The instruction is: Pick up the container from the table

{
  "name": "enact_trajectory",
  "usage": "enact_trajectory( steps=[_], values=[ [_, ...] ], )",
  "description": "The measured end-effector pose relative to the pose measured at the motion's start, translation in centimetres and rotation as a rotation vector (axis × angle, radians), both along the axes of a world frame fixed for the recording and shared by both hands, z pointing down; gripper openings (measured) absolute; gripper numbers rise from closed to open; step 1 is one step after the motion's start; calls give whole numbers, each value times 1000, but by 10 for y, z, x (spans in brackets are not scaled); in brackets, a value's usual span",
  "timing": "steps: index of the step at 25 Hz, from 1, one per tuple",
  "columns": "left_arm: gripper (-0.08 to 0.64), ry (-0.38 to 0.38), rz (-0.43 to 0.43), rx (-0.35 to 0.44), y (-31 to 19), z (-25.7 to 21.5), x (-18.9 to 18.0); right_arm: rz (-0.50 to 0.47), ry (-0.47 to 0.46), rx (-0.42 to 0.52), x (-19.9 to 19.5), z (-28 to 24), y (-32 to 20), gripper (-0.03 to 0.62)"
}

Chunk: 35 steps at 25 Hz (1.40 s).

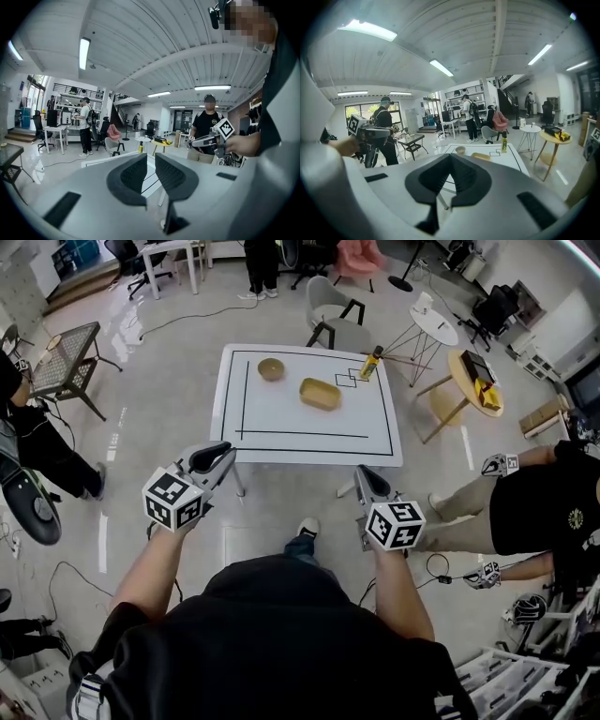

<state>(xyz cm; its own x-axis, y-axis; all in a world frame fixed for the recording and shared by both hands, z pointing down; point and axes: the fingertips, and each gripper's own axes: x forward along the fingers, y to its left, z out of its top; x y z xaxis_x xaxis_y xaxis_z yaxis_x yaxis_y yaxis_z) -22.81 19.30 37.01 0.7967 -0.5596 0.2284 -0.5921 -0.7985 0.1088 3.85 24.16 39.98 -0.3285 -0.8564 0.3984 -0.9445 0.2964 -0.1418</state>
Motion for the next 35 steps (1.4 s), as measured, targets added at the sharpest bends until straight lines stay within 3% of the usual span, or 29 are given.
enact_trajectory(
  steps=[10, 22, 35],
  values=[
    [57, -29, -21, -19, -31, 11, 21, -14, -19, -1, 24, 12, -41, 6],
    [57, -37, -58, -65, -96, 26, 79, -58, -30, -50, 75, 35, -117, 6],
    [57, -47, -157, -74, -166, 20, 118, -149, -37, -74, 119, 44, -205, 6]
  ],
)
